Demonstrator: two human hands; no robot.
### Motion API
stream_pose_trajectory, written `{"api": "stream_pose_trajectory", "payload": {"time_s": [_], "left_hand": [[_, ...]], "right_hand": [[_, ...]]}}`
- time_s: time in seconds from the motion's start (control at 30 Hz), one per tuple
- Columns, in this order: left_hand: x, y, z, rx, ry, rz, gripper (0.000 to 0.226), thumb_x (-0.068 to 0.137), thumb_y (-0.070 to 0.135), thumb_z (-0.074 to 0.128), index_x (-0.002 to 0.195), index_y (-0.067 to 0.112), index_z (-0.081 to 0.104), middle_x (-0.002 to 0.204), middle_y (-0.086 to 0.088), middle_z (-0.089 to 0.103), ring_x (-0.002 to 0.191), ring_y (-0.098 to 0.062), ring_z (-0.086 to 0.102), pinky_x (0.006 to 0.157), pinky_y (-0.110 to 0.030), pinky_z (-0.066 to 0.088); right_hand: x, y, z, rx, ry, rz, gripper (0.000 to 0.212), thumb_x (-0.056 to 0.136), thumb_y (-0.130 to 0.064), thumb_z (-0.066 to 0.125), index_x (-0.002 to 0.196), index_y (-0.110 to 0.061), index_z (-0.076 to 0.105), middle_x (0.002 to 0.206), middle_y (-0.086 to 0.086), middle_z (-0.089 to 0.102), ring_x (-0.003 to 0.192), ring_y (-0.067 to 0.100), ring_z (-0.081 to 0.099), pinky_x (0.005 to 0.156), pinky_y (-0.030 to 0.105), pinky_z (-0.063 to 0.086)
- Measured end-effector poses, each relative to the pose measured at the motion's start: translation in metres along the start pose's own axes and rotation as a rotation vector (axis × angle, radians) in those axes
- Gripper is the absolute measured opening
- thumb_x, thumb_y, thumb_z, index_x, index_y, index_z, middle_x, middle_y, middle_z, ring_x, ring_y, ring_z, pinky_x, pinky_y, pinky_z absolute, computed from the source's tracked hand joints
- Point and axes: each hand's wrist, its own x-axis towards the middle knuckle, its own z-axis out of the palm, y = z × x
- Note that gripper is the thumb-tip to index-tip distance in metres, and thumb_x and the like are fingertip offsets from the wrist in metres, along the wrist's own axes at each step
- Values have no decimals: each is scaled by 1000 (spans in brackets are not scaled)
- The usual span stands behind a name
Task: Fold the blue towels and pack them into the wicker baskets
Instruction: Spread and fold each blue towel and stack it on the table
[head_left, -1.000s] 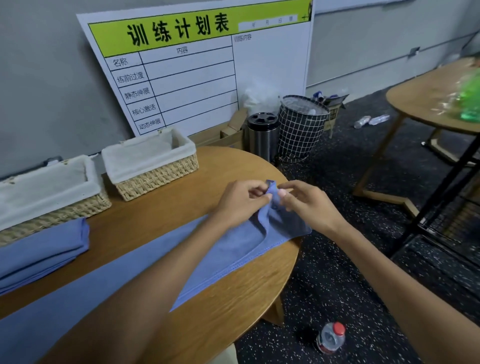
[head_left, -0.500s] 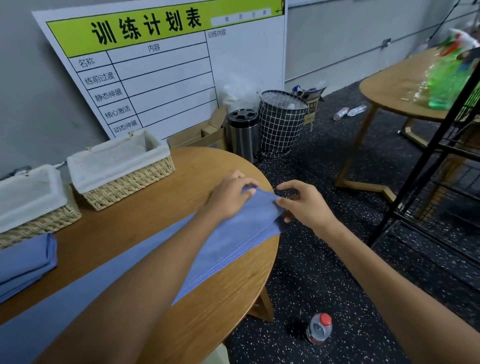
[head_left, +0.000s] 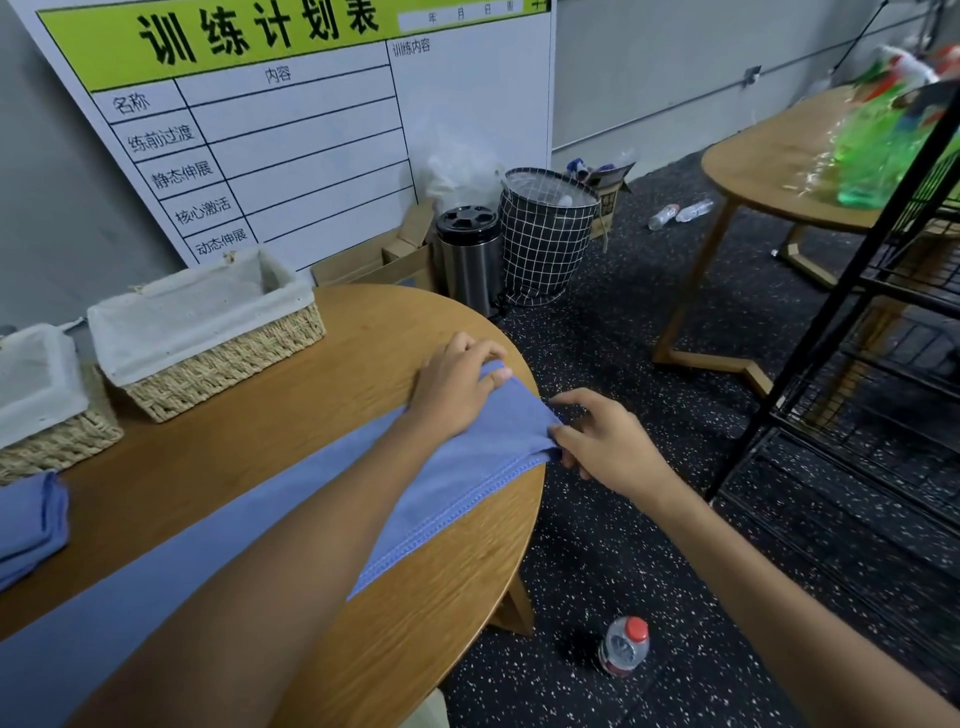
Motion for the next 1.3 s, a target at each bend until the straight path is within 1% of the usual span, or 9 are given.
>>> {"api": "stream_pose_trajectory", "payload": {"time_s": [0.07,0.17,0.27,0.47,0.57,0.7,0.97,1.17,1.3], "left_hand": [[3,0,-2,-37,3,-39,26,97,37,62,119,25,65,112,1,57,107,-20,57,92,-43,47],[10,4,-8,-145,-8,-72,12,94,25,67,103,20,71,92,6,62,91,-16,59,83,-37,49],[18,9,-13,-222,76,-82,6,93,18,64,90,20,69,81,7,64,80,-14,58,73,-34,47],[12,10,-19,2,151,-57,14,97,24,62,111,28,61,111,2,52,101,-22,56,89,-44,46],[-14,30,-28,8,292,89,14,96,26,64,109,27,62,104,7,50,94,-15,53,84,-38,45],[-74,25,-24,-38,-17,249,10,93,40,65,97,31,66,95,15,56,89,-6,55,85,-40,48],[-100,25,-25,95,90,231,20,85,38,75,82,21,65,89,9,51,81,-15,54,74,-41,48],[-94,31,-34,163,-34,229,18,94,41,64,91,24,66,96,11,48,92,-12,49,87,-41,41],[-95,32,-42,131,-115,218,21,96,45,59,88,28,68,90,11,58,88,-8,54,85,-36,39]], "right_hand": [[-1,2,3,-22,34,7,15,94,-30,61,109,-25,61,66,-2,65,53,11,57,51,30,46],[-2,0,7,108,9,84,24,95,-42,61,99,-18,58,79,0,69,60,17,66,46,25,45],[1,-5,8,209,4,58,23,96,-27,63,98,-6,57,72,5,64,58,20,61,42,27,43],[25,-9,8,271,107,26,10,94,-12,63,97,-9,54,78,6,62,61,20,57,42,30,41],[26,-4,11,325,106,60,12,95,-11,62,102,-11,52,80,7,60,60,16,58,43,30,42],[22,1,17,423,116,96,14,97,-8,58,108,-6,51,74,5,54,54,10,53,44,26,45],[19,-3,21,476,203,84,8,97,-8,57,104,-9,53,73,4,55,49,6,51,41,26,44],[19,-3,23,506,191,107,14,98,-9,56,111,-5,54,74,3,55,58,12,49,44,26,44],[19,-2,25,523,192,100,13,98,-11,58,109,-5,55,79,9,56,61,18,51,44,27,45]]}}
